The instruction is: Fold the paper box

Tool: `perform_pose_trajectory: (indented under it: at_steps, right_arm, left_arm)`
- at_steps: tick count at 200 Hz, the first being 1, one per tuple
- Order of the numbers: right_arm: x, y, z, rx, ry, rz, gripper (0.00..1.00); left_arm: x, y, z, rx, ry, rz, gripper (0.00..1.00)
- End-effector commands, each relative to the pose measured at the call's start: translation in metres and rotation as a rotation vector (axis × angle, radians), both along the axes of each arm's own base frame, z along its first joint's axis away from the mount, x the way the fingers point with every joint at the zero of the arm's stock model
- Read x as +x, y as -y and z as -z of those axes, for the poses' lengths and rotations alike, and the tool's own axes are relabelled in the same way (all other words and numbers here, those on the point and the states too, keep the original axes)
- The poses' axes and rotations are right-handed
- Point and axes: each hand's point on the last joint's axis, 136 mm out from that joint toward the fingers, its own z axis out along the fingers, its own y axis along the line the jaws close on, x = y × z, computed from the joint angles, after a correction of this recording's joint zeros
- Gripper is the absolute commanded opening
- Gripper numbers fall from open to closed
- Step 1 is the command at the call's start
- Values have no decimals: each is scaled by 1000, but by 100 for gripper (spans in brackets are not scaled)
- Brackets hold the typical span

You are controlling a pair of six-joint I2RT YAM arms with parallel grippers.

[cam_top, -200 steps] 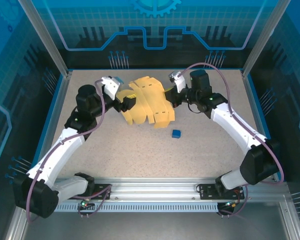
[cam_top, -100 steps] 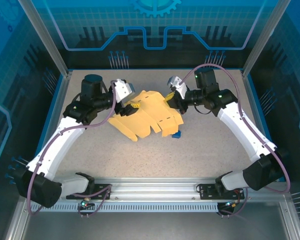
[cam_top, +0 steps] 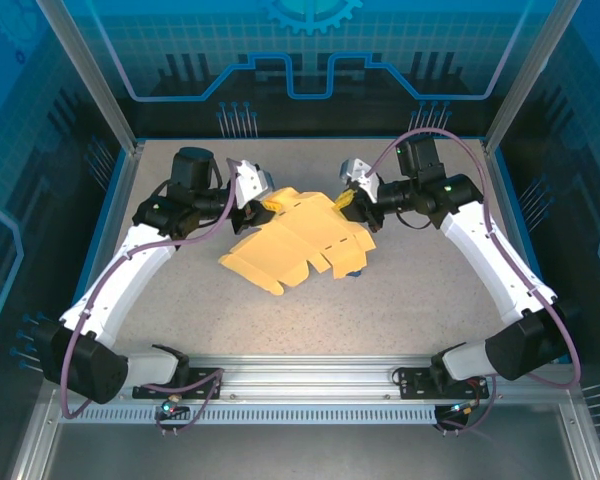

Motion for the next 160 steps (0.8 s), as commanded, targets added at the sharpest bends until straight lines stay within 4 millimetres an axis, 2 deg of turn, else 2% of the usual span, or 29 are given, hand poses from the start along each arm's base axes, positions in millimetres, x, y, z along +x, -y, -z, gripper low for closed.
perform_pose_trajectory:
  at_steps: [1, 21, 30, 38, 47, 68, 78, 110, 141, 160]
  right_arm:
    - [-4, 3, -17, 23, 45, -20, 0]
    - [-3, 0, -18, 42, 39, -23, 0]
    - [-2, 0, -18, 48, 42, -21, 0]
    - [0, 0, -16, 47, 48, -17, 4]
    - [1, 1, -15, 42, 59, -10, 11]
    - [4, 5, -12, 40, 68, 5, 34]
    - [6, 7, -11, 40, 73, 10, 41]
    - [10, 9, -10, 67, 94, 15, 45]
    - [27, 13, -9, 63, 157, 67, 46]
    - [30, 12, -12, 68, 169, 61, 47]
  left_arm:
    - [-10, 10, -11, -66, -39, 60, 17]
    - [-13, 11, -13, -101, -64, 53, 0]
    - [-14, 11, -14, -117, -69, 50, 0]
    - [-16, 11, -15, -128, -70, 51, 0]
    - [-19, 11, -15, -138, -68, 51, 0]
    - [-23, 7, -15, -151, -57, 47, 0]
    - [-24, 5, -17, -165, -63, 49, 0]
    - [-27, 2, -21, -215, -115, 78, 0]
    - [-27, -1, -20, -225, -136, 84, 0]
    - [-27, -1, -20, -226, -139, 86, 0]
